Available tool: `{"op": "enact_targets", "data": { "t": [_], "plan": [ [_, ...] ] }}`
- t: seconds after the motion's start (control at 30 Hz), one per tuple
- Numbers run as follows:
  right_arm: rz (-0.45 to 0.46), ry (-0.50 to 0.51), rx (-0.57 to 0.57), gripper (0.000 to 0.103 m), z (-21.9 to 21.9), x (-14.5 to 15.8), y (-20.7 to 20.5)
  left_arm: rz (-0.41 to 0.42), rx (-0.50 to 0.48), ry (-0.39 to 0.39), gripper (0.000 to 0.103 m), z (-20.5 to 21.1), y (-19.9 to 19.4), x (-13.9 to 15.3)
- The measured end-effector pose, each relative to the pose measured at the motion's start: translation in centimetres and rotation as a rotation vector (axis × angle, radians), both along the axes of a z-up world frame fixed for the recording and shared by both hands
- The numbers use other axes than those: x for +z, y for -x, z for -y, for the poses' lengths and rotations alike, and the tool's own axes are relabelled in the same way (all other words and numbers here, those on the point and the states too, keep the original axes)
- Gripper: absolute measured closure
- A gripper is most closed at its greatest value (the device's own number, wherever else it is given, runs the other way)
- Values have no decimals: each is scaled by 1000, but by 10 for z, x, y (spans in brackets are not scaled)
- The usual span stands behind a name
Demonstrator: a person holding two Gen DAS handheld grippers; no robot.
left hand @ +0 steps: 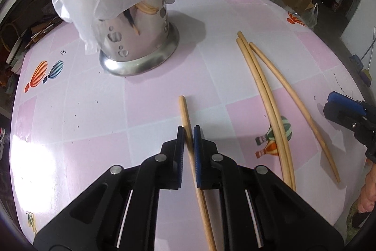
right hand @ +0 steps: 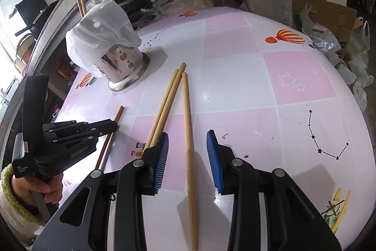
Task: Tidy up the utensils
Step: 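Close the left tool on the chopstick while the right tool positions over another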
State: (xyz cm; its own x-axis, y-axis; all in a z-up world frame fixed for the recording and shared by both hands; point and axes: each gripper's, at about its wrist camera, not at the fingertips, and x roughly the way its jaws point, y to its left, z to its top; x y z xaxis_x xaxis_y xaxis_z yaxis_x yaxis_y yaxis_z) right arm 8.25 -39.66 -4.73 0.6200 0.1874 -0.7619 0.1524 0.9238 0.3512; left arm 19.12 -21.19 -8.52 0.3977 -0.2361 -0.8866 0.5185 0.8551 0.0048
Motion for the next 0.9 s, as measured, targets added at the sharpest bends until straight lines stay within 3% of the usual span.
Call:
{"op": "enact_targets", "data": {
  "t": [0.17,0.27,0.37,0.9],
  "plan": [
    [3,1,6,70,-2,2,0,-19,8,28,94,-8,1,2],
    [4,-1,4,70,-1,2,1,-21,11,41,82,-11,2,6],
    [5,-2,4,70,-2,2,1,-25,7,45,79,-13,4,7],
    [-1,1,5,70,-2,2,-2,3,-25,-20,79,-1,8,-1]
  ]
}}
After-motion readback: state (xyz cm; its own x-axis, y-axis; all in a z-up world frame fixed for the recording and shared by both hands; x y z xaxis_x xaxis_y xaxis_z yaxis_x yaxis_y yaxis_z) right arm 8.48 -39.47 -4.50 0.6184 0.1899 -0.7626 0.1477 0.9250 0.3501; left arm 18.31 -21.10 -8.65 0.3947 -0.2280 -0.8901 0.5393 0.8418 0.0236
